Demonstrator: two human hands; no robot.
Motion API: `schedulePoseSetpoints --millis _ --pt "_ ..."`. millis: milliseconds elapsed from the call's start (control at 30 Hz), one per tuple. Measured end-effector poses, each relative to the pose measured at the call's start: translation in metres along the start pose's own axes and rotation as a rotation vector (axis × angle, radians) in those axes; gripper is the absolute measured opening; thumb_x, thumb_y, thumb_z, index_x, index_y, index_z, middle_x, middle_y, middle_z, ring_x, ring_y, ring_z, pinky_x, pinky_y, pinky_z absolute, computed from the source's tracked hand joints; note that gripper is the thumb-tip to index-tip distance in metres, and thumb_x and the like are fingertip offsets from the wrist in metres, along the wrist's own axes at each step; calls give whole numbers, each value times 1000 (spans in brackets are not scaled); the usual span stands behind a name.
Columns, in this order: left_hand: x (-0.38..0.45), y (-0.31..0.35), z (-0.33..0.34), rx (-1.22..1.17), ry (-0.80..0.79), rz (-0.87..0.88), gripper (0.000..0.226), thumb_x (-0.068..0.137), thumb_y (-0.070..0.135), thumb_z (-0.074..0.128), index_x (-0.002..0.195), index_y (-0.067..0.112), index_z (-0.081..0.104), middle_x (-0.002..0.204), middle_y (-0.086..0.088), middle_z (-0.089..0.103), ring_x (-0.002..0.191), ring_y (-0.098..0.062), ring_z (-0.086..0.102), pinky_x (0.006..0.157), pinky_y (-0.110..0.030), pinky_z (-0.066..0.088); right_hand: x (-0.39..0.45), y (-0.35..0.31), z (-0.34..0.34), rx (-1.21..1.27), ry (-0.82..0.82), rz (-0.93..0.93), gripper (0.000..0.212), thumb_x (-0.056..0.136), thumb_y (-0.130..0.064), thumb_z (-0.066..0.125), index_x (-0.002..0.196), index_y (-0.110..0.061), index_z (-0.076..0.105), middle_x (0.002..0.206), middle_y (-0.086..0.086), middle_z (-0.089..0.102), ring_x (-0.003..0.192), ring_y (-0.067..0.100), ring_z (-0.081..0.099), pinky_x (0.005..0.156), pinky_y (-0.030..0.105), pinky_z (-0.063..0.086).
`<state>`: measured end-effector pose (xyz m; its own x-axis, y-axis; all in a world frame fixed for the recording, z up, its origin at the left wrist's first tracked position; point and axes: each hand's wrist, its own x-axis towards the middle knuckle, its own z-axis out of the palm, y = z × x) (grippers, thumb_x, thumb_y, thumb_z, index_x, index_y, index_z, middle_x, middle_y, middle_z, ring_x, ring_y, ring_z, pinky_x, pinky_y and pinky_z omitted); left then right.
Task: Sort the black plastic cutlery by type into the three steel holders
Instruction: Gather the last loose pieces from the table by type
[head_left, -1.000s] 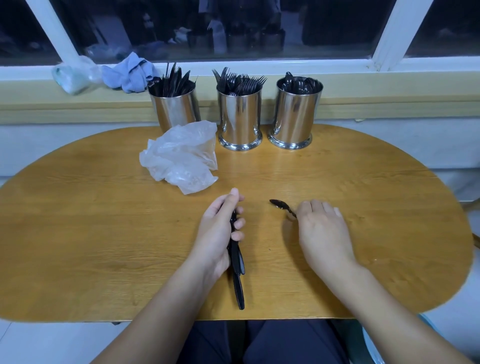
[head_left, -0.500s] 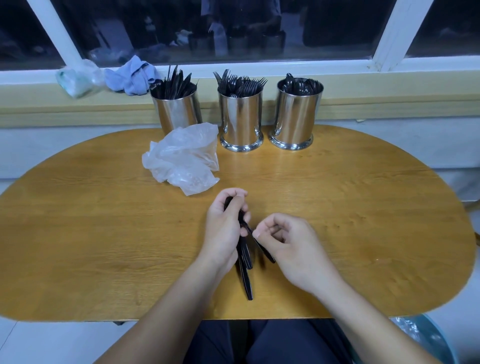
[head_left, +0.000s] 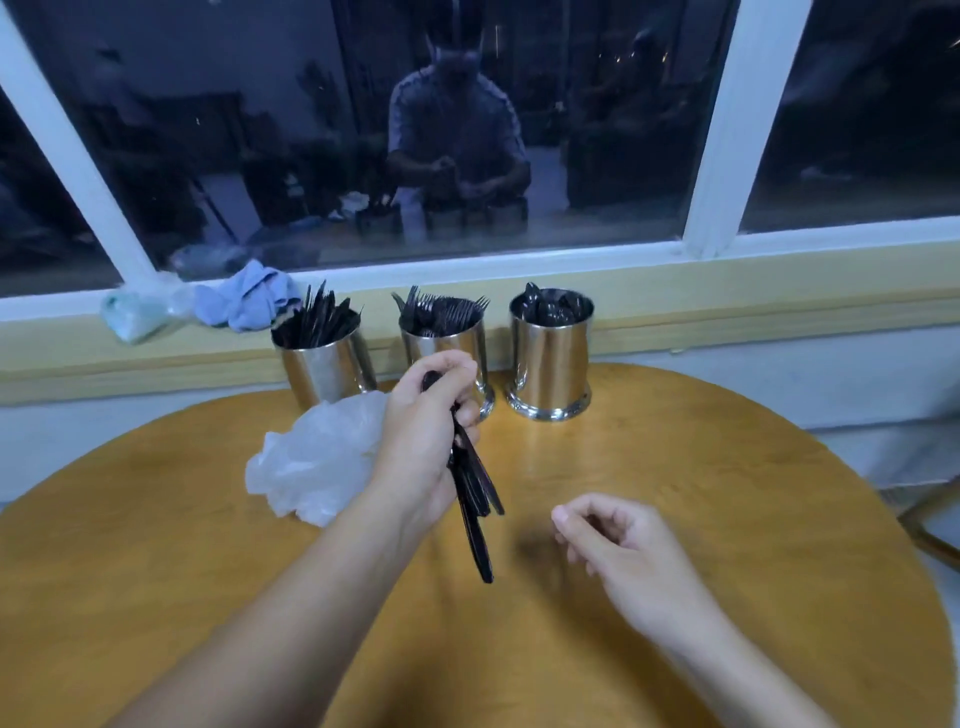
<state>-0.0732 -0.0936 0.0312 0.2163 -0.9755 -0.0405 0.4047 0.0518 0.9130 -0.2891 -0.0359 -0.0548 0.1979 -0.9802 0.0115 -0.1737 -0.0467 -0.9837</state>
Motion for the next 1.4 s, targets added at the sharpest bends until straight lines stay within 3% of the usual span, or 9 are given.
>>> schedulePoseSetpoints --millis 100,200,367,533,667,767,933,1167,1400 --pt "54 31 44 8 -6 69 10 104 4 67 106 14 70 73 5 49 57 -12 37 46 -22 31 44 5 -25 -6 122 -3 21 103 -24 75 85 -13 76 73 5 66 70 11 56 67 28 44" --pt "106 54 90 90 34 139 11 101 4 66 100 14 71 74 3 49 57 -13 38 50 -25 34 96 10 -41 -34 228 -11 10 95 -18 83 102 -20 77 92 -2 77 87 13 69 76 18 51" --pt "189 67 148 219 115 287 11 88 10 75 95 18 73 79 1 61 58 -17 49 61 -35 44 176 20 -60 -258 305 -48 75 85 -41 90 147 -34 50 143 -12 57 130 6 57 114 37 50" --pt "251 66 178 307 186 440 15 83 11 73 92 22 72 81 3 67 68 -22 57 66 -41 52 208 16 -58 -191 295 -59 102 83 -50 89 164 -42 26 163 -15 38 144 9 51 123 43 43" --pt "284 48 194 337 202 502 12 84 14 70 92 24 70 75 6 64 66 -22 57 64 -41 52 218 18 -54 -192 301 -120 99 88 -47 87 163 -47 23 160 -25 36 140 -7 46 119 25 41" --pt "295 29 197 377 195 551 13 89 8 69 96 18 68 75 6 60 66 -14 53 62 -26 48 220 21 -50 -199 308 -153 89 91 -46 85 158 -53 26 152 -31 37 128 -24 41 100 6 40" --pt "299 -4 178 444 161 572 8 94 8 66 96 15 66 77 3 55 68 -15 49 64 -28 47 226 28 -52 -210 305 -156 94 91 -49 83 162 -54 22 159 -36 32 144 -3 46 120 37 46" --pt "277 -22 159 663 -122 488 13 103 12 67 97 18 58 84 -13 57 66 -28 64 69 -45 59 228 23 -50 -256 315 -145 100 95 -50 78 168 -48 9 161 -34 25 141 -11 35 108 16 32" --pt "263 -24 137 844 -234 479 18 104 12 69 101 27 61 83 -5 73 79 -21 69 80 -39 57 241 13 -41 -262 347 -147 106 84 -58 85 164 -51 16 153 -26 42 136 -3 50 111 33 50"
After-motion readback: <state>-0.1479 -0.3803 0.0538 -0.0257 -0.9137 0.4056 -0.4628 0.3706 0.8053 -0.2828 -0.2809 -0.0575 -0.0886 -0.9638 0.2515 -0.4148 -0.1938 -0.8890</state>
